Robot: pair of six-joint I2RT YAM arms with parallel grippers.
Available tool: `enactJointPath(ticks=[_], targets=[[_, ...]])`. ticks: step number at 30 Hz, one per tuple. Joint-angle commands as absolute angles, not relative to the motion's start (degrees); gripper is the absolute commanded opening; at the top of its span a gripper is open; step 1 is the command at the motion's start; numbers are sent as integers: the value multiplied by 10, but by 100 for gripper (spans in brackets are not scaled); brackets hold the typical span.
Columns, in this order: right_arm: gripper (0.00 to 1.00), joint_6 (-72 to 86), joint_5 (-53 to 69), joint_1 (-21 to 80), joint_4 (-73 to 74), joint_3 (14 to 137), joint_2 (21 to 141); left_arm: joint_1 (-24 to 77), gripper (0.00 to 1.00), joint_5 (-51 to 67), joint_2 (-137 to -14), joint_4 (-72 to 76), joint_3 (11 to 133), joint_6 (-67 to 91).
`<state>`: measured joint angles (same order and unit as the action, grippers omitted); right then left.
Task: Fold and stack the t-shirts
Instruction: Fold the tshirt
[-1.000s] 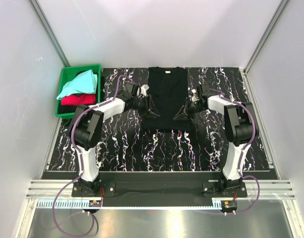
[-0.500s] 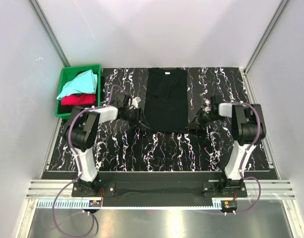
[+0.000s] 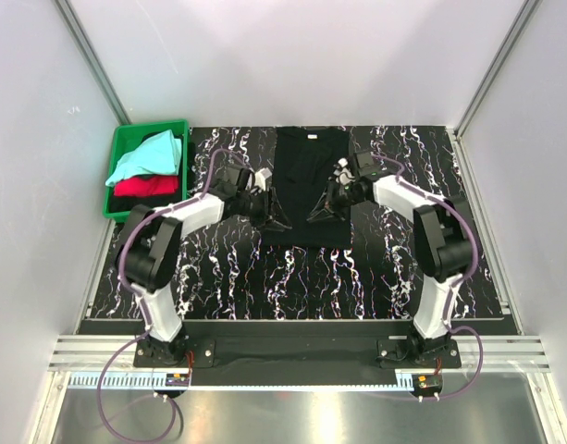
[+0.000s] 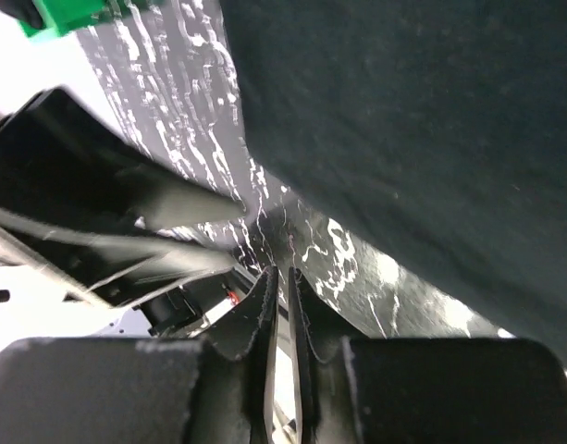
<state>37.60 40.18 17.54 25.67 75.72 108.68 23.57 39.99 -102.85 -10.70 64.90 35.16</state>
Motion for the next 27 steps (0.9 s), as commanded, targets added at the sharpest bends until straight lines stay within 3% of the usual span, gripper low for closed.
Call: enactJointPath(ticks=[1, 9, 19, 27], targets=[[14, 438, 410, 183, 214, 783, 1135, 221, 41, 381, -1073, -87, 660, 371], [12, 416, 455, 210, 209, 778, 1194, 222, 40, 368, -1103, -84, 635, 359], [12, 364, 442, 208, 209, 682, 1180, 221, 39, 357, -1119, -86, 601, 345], [11, 314, 410, 140, 207, 583, 1139, 221, 40, 346, -1111, -86, 579, 338]])
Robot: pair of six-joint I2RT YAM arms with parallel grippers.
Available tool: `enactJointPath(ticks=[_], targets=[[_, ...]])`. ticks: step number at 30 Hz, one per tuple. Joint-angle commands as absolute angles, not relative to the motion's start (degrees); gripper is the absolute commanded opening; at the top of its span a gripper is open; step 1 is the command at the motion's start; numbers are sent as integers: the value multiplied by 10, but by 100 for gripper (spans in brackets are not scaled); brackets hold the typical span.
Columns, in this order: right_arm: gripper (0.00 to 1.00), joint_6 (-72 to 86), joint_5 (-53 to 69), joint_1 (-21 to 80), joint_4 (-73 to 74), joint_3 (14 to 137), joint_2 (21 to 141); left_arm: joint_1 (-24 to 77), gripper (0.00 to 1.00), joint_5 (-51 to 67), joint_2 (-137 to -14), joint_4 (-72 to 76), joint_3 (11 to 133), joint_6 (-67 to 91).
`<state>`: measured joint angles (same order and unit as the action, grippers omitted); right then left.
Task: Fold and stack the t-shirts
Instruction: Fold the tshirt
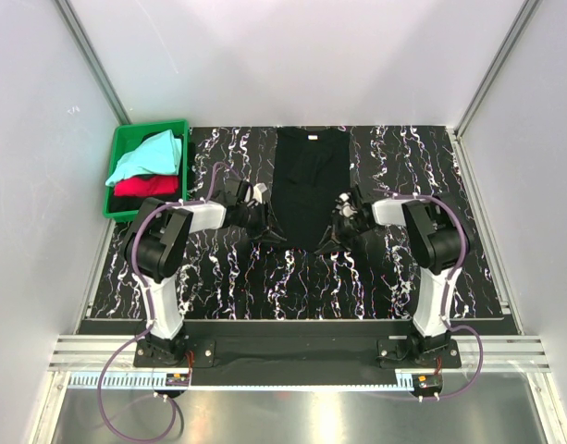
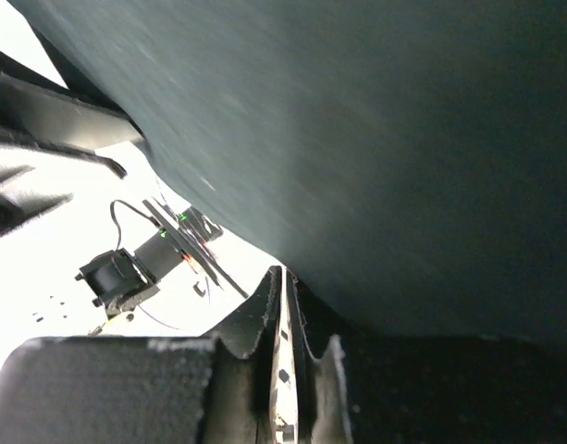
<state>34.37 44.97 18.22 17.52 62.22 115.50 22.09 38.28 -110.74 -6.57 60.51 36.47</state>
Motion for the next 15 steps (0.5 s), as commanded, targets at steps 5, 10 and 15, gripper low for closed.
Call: enactJointPath(ticks=[5, 10, 15], targets=[[12, 276, 419, 34, 212, 498, 1089, 221, 40, 346, -1086, -86, 549, 329], [13, 265, 421, 4, 251, 456, 1022, 222, 45, 346, -1023, -102, 515, 307], [18, 322, 423, 4, 261, 437, 893, 227, 55, 393, -917, -132, 489, 309]])
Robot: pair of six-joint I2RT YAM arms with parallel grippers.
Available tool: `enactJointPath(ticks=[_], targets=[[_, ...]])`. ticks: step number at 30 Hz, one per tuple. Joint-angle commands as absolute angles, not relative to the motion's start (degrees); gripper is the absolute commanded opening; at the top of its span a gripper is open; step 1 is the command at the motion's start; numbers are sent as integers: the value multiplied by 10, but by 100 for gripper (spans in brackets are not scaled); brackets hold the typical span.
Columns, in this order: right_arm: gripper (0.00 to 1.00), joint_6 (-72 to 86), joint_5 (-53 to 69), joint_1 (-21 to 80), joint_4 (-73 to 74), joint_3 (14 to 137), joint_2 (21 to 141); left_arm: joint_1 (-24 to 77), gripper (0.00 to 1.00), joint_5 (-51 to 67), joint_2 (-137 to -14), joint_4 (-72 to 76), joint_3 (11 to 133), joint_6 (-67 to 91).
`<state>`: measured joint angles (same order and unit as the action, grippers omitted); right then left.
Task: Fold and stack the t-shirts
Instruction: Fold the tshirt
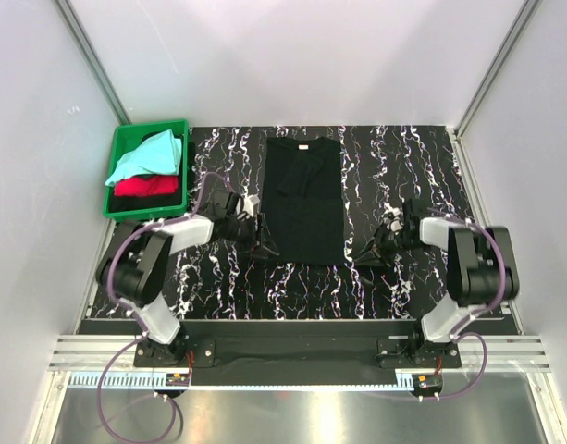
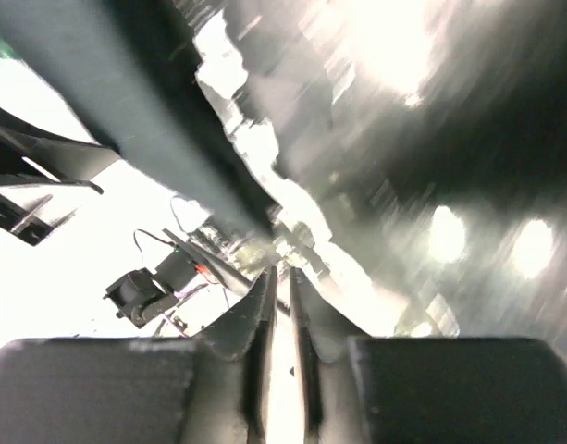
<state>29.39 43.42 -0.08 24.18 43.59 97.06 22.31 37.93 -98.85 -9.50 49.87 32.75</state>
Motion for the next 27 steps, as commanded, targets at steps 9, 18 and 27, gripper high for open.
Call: enactJointPath(ticks=[9, 18, 27], targets=[[40, 396, 449, 43, 173, 619, 981, 202, 54, 402, -941, -87, 588, 365], [33, 470, 495, 88, 118, 878, 1228, 167, 48, 446, -1173, 67, 765, 461], [30, 462, 473, 61, 117, 900, 1331, 120, 48, 427, -1266, 99, 799, 493]])
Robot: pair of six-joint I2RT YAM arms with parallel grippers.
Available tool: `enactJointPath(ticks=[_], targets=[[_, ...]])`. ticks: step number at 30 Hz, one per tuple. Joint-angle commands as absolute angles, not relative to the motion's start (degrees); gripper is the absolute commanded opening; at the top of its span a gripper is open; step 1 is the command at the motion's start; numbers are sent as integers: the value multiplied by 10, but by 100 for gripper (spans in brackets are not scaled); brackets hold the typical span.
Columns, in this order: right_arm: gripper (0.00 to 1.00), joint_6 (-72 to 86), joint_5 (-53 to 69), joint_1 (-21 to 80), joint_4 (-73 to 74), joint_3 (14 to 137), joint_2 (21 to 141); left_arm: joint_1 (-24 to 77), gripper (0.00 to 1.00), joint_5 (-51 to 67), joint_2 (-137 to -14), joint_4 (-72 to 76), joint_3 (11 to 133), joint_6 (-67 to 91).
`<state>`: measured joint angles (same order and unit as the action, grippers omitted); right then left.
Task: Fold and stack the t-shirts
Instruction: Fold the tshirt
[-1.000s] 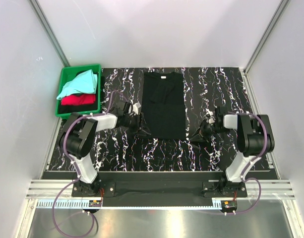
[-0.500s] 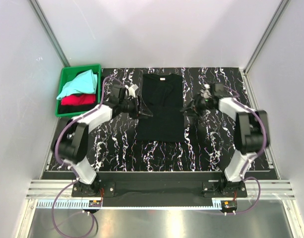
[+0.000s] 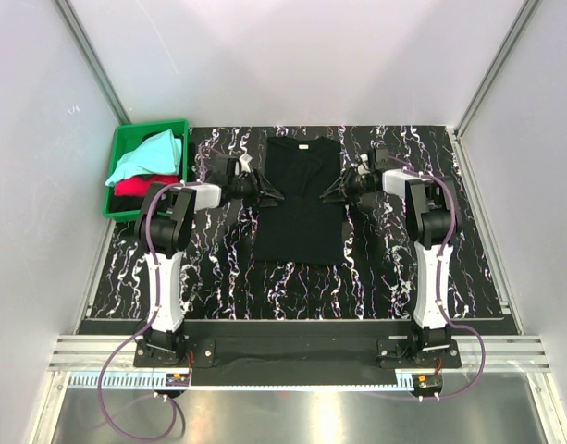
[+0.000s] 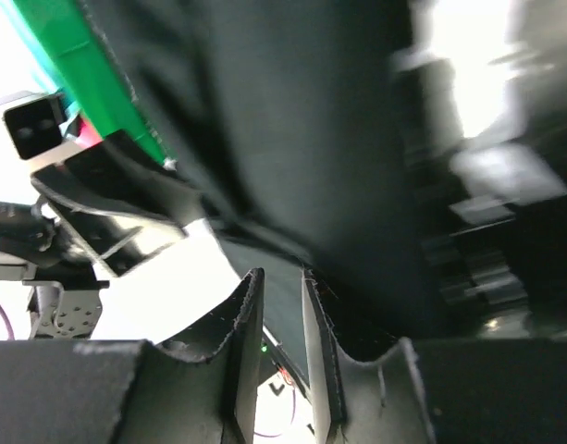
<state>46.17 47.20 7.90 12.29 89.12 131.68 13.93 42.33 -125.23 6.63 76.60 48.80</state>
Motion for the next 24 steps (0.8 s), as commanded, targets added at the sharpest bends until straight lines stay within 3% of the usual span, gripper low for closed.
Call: enactJointPath(ticks=[1, 5, 10, 14, 16, 18, 24], targets=[[30, 455, 469, 54, 117, 900, 1339, 111, 48, 426, -1272, 93, 801, 492], [30, 439, 448, 11, 119, 907, 1357, 97, 54, 432, -1287, 75, 809, 477], [32, 425, 432, -52, 136, 930, 1343, 96, 62, 432, -1219, 4, 809, 422], [44, 371, 369, -61, 247, 942, 1272, 96, 64, 392, -1094, -71, 771, 363], [59, 373, 338, -60, 266, 904, 1232, 96, 66, 327, -1006, -139, 737, 331], [63, 386, 322, -55, 266, 821, 1158, 96, 66, 278, -949, -186, 676, 330], [66, 494, 257, 59, 247, 599, 969, 97, 62, 196, -729, -143, 436, 460]])
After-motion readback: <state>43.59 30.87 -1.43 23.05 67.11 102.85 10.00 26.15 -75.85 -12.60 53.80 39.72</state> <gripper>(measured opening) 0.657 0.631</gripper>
